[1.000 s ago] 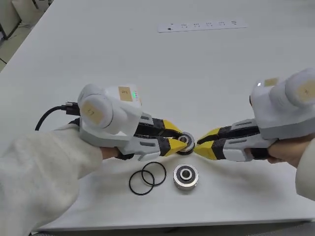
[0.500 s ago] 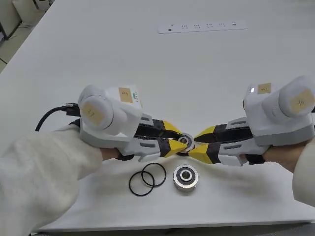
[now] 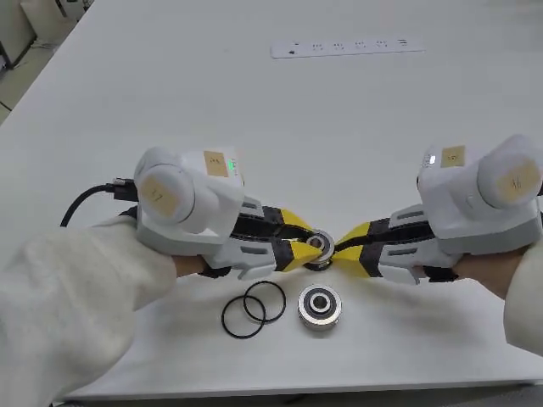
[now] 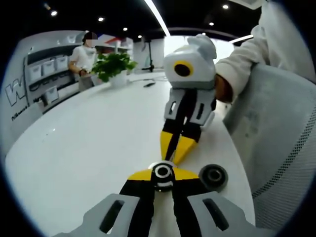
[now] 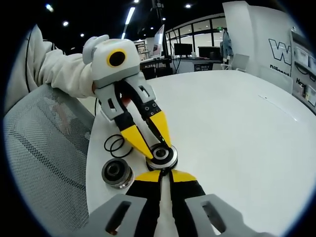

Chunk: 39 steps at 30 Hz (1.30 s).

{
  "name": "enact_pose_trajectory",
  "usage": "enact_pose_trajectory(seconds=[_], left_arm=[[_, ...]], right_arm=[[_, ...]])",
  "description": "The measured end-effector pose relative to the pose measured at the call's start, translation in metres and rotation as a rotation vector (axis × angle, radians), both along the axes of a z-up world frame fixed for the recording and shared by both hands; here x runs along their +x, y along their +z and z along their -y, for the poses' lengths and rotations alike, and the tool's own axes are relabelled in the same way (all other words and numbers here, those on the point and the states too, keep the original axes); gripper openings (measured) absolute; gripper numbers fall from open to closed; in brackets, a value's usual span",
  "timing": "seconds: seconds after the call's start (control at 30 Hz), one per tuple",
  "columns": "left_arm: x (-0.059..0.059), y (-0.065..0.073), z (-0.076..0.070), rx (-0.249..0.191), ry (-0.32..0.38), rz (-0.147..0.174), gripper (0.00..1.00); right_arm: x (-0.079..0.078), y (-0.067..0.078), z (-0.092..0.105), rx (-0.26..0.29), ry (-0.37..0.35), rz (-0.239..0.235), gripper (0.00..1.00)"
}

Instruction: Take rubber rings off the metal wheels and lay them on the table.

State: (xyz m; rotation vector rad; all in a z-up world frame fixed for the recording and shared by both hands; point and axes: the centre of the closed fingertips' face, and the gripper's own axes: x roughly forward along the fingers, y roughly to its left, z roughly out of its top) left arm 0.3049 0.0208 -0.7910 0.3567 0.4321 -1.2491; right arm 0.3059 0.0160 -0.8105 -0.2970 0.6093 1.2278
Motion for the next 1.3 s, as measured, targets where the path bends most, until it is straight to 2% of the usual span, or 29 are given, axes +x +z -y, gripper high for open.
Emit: enact_pose_trajectory(seconds=[0.2,0.27,0.33,0.57,0.63,0.73,0.9,1.0,1.1,1.13,1.3], left_arm=[[-0.001,0.001,0.001,0.0,0.0,0.001,0.14],[-0.002,0.001,0.001,0.002,0.0,0.002,0.14],[-0.003,0.002,0.002,0.002,0.001,0.003,0.14],[0.001,0.0,0.001,0.004,0.004,0.001,0.13],[0.001,0.0,0.0,0.005,0.005,0.002,0.13],[0.002,0.0,0.0,0.005,0.007,0.002,0.13],[0.004,-0.001,-0.001,0.004,0.011,-0.001,0.13],[0.004,-0.001,0.0,0.005,0.014,-0.001,0.13],[0.003,-0.001,0.0,0.005,0.014,0.0,0.13],[0.003,-0.001,0.0,0.005,0.014,0.0,0.13],[0.004,-0.001,0.0,0.004,0.014,0.0,0.13]], right_arm=[[0.002,-0.001,0.001,-0.005,-0.047,-0.036,0.0],[0.002,-0.001,0.002,0.022,-0.096,-0.096,0.0],[0.004,0.0,0.004,0.035,-0.117,-0.117,0.0],[0.003,0.001,0.004,0.035,-0.136,-0.122,0.0],[0.003,0.002,0.004,0.033,-0.139,-0.113,0.0],[0.003,0.002,0.003,0.009,-0.125,-0.074,0.0],[0.005,0.002,0.003,-0.007,-0.116,-0.045,0.0],[0.01,0.005,0.006,-0.041,-0.093,0.038,0.0],[0.01,0.003,0.004,-0.055,-0.082,0.042,0.0],[0.01,0.003,0.004,-0.054,-0.085,0.038,0.0],[0.014,0.007,0.006,0.051,-0.189,-0.117,0.0]])
